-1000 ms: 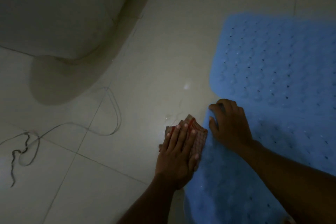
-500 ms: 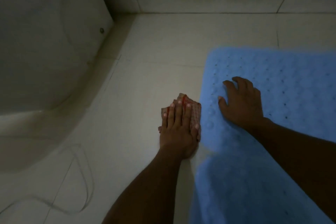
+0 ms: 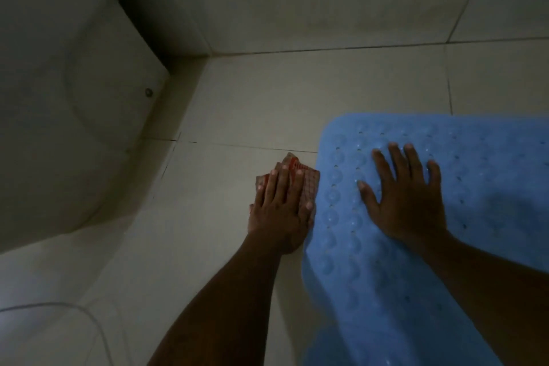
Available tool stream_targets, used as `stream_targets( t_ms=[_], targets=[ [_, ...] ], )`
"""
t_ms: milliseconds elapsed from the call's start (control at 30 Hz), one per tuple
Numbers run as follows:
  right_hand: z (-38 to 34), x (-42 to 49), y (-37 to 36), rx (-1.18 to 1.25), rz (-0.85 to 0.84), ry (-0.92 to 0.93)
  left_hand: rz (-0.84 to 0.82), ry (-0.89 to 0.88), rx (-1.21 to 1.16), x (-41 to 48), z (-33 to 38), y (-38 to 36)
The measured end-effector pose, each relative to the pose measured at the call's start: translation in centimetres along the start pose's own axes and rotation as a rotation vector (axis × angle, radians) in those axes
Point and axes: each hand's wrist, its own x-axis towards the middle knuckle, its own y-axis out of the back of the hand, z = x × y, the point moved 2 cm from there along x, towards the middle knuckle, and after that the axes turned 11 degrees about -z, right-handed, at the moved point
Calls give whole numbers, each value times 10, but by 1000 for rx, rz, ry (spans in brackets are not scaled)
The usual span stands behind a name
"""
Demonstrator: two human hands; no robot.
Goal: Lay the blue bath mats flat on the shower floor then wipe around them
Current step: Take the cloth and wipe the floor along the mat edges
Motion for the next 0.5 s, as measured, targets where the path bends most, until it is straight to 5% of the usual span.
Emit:
stream_targets(
  t_ms=[300, 500],
  targets=[
    [-4, -5, 11, 113, 98, 9, -145, 233, -286, -49, 41, 0],
    [-2, 0, 6, 122, 67, 10, 101, 120, -214, 31, 30, 0]
  ],
)
